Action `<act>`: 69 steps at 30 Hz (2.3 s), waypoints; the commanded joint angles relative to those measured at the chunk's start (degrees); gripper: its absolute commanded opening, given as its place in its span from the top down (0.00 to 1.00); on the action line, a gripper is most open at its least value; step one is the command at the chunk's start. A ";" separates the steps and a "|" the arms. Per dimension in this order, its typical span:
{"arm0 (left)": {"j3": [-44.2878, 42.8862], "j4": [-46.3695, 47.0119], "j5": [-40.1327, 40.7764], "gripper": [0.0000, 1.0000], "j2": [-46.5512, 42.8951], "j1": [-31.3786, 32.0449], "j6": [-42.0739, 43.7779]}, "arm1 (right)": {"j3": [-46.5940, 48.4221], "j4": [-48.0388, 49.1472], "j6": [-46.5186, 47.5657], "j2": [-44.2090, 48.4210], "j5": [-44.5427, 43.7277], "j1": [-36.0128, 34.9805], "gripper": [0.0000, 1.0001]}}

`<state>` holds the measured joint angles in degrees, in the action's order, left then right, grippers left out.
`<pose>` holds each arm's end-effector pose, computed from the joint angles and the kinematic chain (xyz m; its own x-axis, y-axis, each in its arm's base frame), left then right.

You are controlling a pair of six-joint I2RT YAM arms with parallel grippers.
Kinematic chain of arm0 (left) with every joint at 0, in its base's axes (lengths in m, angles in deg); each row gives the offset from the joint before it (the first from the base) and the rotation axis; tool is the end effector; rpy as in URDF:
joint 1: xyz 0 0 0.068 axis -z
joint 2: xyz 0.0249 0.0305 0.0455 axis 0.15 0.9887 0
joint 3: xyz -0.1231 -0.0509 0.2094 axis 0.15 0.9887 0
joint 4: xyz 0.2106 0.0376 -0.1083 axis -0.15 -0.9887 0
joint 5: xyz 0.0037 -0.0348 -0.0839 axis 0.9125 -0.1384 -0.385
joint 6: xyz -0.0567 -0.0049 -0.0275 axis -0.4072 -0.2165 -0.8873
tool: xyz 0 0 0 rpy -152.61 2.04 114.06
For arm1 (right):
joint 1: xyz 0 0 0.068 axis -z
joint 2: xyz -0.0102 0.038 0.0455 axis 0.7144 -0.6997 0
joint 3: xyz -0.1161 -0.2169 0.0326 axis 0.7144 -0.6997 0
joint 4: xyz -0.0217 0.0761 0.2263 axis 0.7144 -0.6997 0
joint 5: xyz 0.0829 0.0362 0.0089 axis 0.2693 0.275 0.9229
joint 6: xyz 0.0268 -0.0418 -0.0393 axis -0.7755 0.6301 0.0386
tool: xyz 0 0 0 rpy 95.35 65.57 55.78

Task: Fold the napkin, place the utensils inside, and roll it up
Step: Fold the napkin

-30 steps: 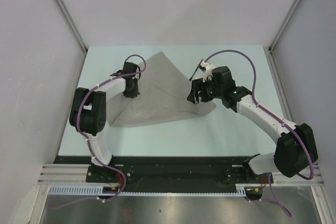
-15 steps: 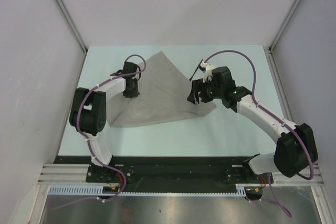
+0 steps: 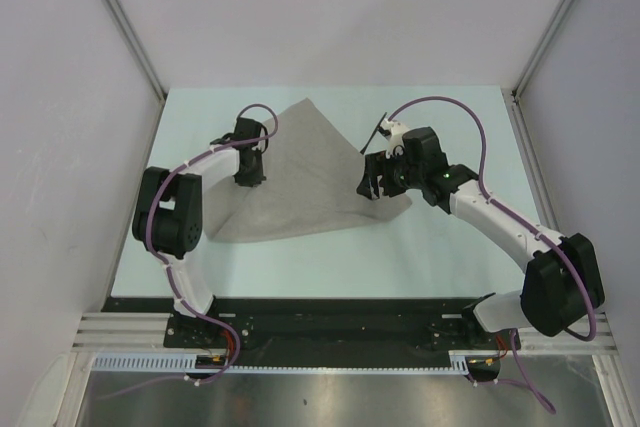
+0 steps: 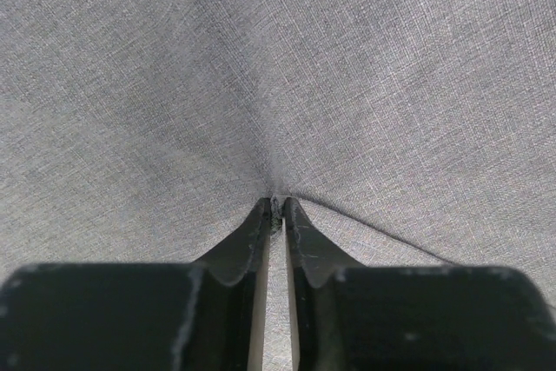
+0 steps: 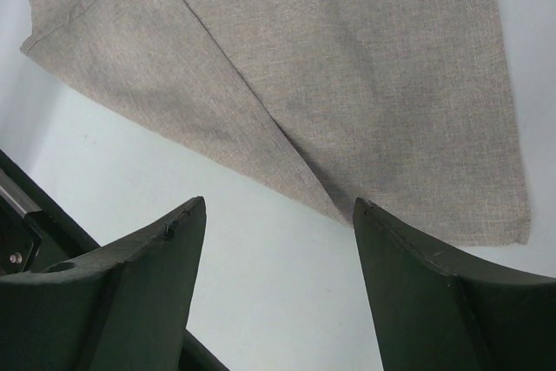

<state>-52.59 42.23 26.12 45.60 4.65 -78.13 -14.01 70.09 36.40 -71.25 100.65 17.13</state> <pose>0.3510 -0.0740 0.1497 -0.8759 -0.0908 -0.4739 -0.1133 0.9934 0.0191 0.2564 0.1545 0.2533 -0.6487 -0.1534 -0.7454 -0.5445 0.7778 0.3138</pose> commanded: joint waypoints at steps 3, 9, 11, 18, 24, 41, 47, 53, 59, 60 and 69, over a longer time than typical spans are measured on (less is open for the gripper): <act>-0.01 1.74 1.10 0.91 -2.26 0.34 -0.83 | 0.43 0.36 0.64 -0.43 0.91 0.17 0.26; -2.47 1.03 1.27 0.91 -3.49 2.01 0.58 | 1.31 0.01 0.99 -0.87 1.26 0.25 0.26; -3.96 0.15 1.36 0.90 -3.14 2.54 0.76 | 1.57 -0.17 1.08 -1.04 1.26 0.26 0.26; -4.32 -0.90 1.71 0.79 -1.29 2.54 0.49 | 1.58 -0.43 1.16 -1.13 1.26 0.17 0.26; -3.00 -0.73 2.33 0.69 -1.20 2.54 0.05 | 1.58 -0.61 1.34 -1.22 1.26 0.25 0.26; -3.35 4.27 -2.59 1.00 0.73 2.28 1.98 | 1.22 -1.49 1.43 -0.96 0.47 0.25 0.26; -9.84 5.08 -8.83 1.00 3.97 2.28 2.86 | 1.49 -0.79 1.08 -1.22 0.21 0.17 0.26; -24.08 0.16 -9.71 1.00 14.52 2.02 3.48 | 2.10 -1.40 0.99 -1.48 -1.02 0.17 0.26; -38.58 -3.54 -12.78 1.00 23.49 0.35 1.29 | 2.37 -1.93 0.64 -1.84 -4.27 0.17 0.26; -41.99 -3.36 -13.57 1.00 24.54 0.17 1.28 | 2.45 -1.84 0.29 -2.18 -4.71 0.17 0.26; -61.18 -2.49 -22.35 1.00 37.29 -2.02 -2.32 | 3.24 0.62 -2.35 -6.31 -7.35 0.17 0.26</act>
<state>-108.63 37.77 10.19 80.53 3.97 -77.56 -13.72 68.54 35.63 -76.36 95.15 17.13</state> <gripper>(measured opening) 0.009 0.738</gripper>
